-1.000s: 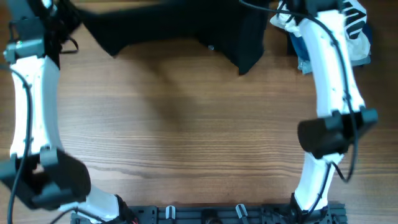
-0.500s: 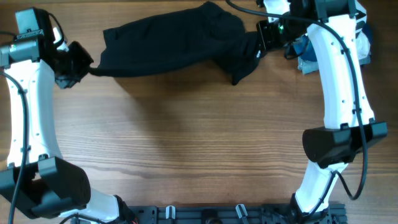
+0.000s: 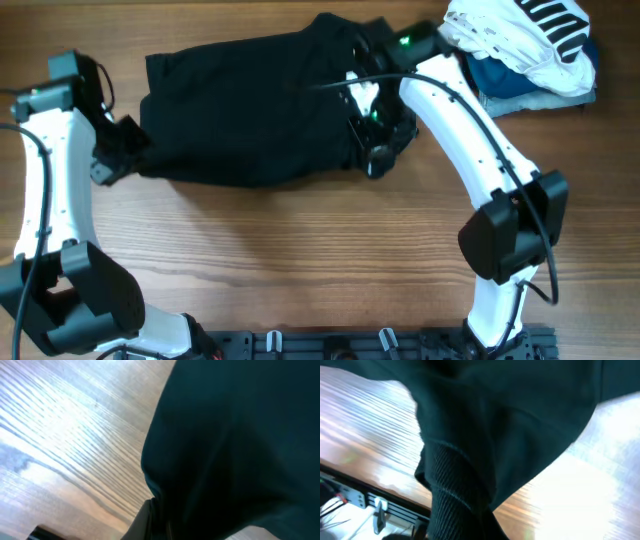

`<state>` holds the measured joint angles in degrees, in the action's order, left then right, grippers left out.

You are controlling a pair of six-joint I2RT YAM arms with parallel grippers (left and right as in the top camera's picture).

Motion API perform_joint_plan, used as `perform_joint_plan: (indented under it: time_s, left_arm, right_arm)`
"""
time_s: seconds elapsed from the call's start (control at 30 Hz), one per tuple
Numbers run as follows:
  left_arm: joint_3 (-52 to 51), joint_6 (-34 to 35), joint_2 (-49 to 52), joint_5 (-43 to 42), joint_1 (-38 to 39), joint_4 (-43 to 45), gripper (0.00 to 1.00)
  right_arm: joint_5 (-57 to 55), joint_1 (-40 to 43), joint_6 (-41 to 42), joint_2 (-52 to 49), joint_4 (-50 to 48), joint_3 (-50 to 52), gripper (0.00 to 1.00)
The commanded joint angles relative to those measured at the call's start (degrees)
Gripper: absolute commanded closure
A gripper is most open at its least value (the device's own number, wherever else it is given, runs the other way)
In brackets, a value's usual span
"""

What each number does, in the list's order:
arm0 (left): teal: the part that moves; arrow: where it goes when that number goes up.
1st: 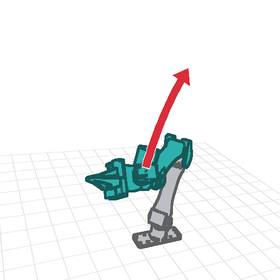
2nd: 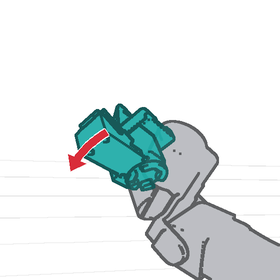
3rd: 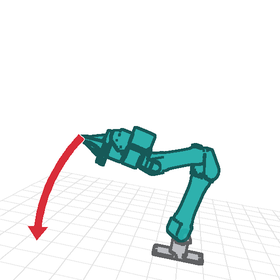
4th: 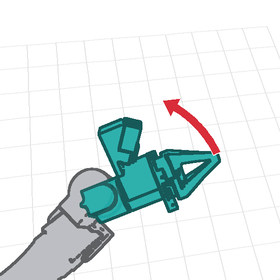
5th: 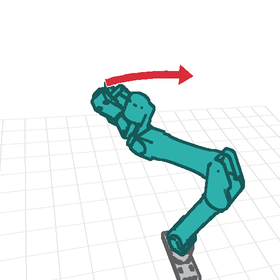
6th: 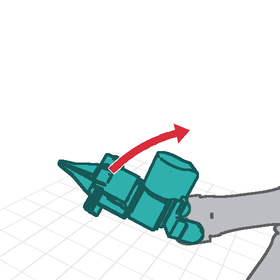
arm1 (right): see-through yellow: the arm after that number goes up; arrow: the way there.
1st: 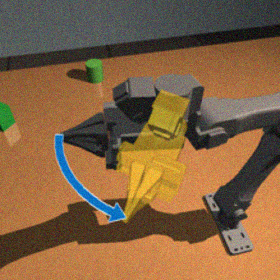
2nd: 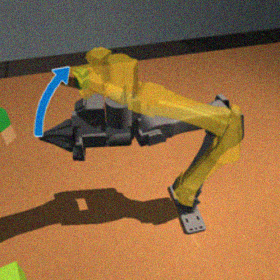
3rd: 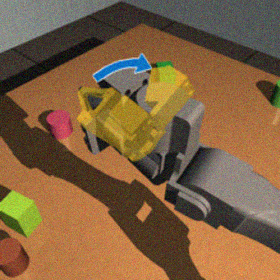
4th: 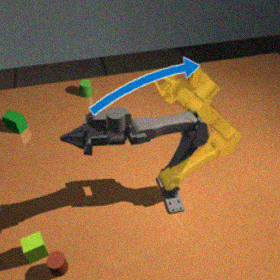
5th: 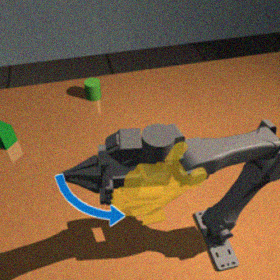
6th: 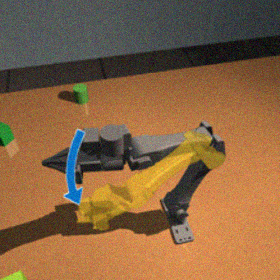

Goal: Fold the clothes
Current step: 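Lower the t-shirt flat onto the table and release both grippers, then smooth the t-shirt's right edge with the right gripper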

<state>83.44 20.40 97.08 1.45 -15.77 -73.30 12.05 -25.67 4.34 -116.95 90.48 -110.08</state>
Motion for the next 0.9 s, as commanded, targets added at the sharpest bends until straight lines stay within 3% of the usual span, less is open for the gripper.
perform_joint_plan:
  time_s: [0.0,0.17,0.33,0.4,0.47,0.53,0.63,0.73,0.87]
  left_arm:
    - [-7.48,-0.22,-0.92,2.97,-1.18,4.68,0.96]
    - [-13.40,-0.07,-0.92,3.41,-4.17,12.61,0.96]
    - [-14.19,-0.07,-0.92,4.26,-7.30,16.81,0.95]
    - [-14.19,-0.07,-0.90,4.26,-8.00,17.42,0.89]
    - [-14.19,-0.09,-0.90,4.24,-8.15,17.81,0.75]
    - [-14.19,-0.09,-0.90,4.24,-8.13,17.79,0.50]
    - [-14.19,-0.07,-0.90,3.85,-8.13,17.35,0.33]
    - [-14.19,-0.09,-0.90,2.23,-8.13,16.50,0.28]
    - [-14.19,-0.09,-0.92,0.52,-8.13,16.57,0.27]
  right_arm:
    - [-1.73,-0.22,4.33,1.14,-1.40,8.17,0.96]
    - [2.27,-1.55,2.75,1.16,-4.81,18.23,0.95]
    - [3.23,-2.78,1.62,1.36,-5.79,20.52,0.85]
    - [3.23,-2.82,1.60,1.75,-5.90,20.52,0.81]
    - [4.09,-2.78,0.44,2.49,-5.88,20.52,0.76]
    - [7.52,-2.58,-1.88,4.07,-6.14,20.52,0.71]
    - [7.93,-1.55,-1.77,7.63,-6.80,20.31,0.65]
    - [6.62,1.36,0.76,11.69,-9.64,20.31,0.55]
    - [0.52,9.92,11.76,14.19,-20.11,20.35,0.42]
